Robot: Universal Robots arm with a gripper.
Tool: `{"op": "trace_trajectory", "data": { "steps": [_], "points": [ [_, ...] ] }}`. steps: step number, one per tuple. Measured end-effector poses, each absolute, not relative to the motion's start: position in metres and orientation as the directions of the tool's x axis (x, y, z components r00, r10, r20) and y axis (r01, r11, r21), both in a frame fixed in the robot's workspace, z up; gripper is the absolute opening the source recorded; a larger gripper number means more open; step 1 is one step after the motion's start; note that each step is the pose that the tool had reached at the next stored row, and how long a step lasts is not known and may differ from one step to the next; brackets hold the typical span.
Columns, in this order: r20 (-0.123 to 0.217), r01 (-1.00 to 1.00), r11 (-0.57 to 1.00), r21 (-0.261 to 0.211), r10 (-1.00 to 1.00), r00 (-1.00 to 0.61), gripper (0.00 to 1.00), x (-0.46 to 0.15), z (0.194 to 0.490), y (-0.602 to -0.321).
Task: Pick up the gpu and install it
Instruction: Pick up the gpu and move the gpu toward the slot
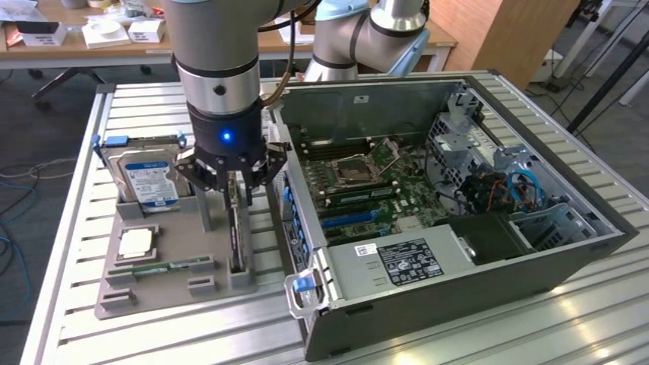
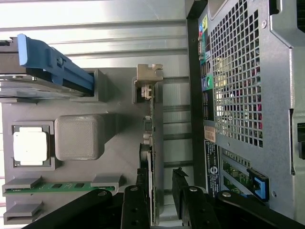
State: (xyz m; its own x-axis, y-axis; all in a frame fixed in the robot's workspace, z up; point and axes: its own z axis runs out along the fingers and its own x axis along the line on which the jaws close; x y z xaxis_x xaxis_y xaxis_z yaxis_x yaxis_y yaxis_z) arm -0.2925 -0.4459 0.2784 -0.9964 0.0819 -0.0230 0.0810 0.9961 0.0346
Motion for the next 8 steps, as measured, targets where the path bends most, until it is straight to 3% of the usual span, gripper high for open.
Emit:
{"op": "trace_trajectory", "data": {
  "steps": [8],
  "points": [
    [-0.023, 0.081, 0.996, 0.035, 0.082, -0.996, 0.43, -0.2926, 0.2781, -0.4459]
  ]
}}
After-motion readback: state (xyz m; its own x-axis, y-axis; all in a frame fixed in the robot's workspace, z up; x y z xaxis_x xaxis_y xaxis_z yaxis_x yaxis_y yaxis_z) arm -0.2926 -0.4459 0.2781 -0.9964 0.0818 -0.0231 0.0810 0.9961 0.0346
